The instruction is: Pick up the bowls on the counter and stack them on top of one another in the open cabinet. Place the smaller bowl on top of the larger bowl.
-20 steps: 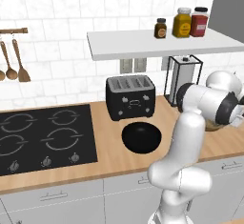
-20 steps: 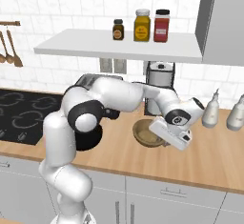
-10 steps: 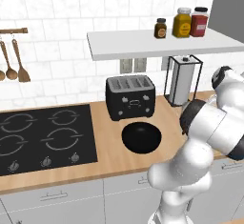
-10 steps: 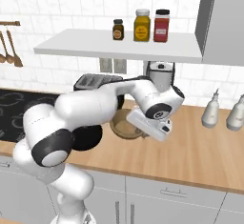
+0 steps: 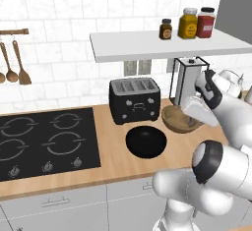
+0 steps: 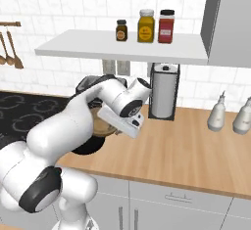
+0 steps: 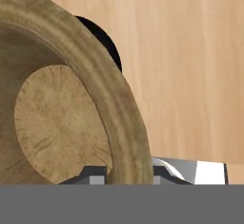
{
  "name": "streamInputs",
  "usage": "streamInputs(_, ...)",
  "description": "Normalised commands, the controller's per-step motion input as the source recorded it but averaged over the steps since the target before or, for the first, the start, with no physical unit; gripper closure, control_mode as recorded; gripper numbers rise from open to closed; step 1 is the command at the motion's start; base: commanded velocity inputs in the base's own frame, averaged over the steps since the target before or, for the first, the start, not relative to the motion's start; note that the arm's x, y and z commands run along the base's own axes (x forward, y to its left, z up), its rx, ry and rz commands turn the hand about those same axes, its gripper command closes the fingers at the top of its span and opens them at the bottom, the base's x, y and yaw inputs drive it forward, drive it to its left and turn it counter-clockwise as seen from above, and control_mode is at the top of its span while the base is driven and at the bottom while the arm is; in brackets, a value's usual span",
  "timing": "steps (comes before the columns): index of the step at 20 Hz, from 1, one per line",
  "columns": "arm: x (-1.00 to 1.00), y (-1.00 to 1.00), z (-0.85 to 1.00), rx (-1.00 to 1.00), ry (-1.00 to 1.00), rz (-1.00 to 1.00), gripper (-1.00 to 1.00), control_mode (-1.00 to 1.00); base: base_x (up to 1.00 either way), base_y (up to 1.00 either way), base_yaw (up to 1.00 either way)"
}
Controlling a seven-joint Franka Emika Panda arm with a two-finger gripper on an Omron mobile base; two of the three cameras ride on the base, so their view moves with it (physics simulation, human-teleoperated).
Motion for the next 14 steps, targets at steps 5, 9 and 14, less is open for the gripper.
streamInputs(5,0.21,0.97,-0.05,-0.04,0.09,0.00,1.00,-1.00,0.00,0.00,0.00)
streamInputs(9,0.44,0.63,-0.17,-0.05,0.10,0.00,1.00,-1.00,0.00,0.00,0.00)
streamInputs(14,0.39,0.34,-0.33,-0.03,0.02,0.00,1.00,-1.00,0.00,0.00,0.00)
